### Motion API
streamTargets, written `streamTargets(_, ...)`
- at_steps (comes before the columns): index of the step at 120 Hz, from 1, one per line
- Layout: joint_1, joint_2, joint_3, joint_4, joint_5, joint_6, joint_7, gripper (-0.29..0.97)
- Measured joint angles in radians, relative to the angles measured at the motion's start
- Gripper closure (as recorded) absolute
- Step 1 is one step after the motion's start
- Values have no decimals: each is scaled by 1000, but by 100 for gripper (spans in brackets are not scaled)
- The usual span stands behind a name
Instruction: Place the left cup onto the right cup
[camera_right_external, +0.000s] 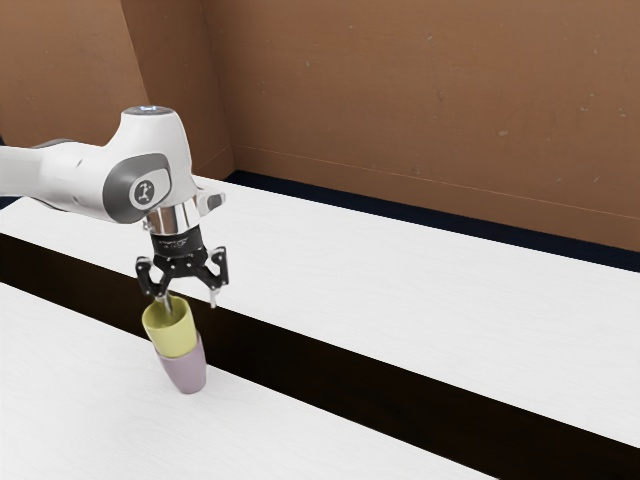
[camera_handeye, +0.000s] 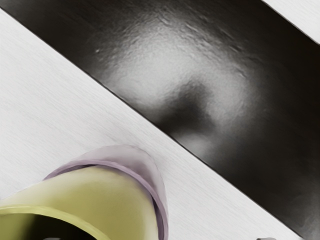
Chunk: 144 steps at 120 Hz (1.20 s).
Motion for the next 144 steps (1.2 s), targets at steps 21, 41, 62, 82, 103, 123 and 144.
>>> streamTargets(21,0,-1,0,0,0,-1,2,7)
streamTargets(41,0,-9,1,3,8,-5,5,3)
streamTargets(62,1,-24,0,9,36,-9,8,1)
streamTargets(82,-1,-49,0,19,69,-19,11,1)
streamTargets(103,-7,-55,-3,75,122,-55,18,0)
streamTargets(123,-9,-52,-4,122,162,-76,53,0)
streamTargets(144,-8,-43,-3,188,187,-86,128,0)
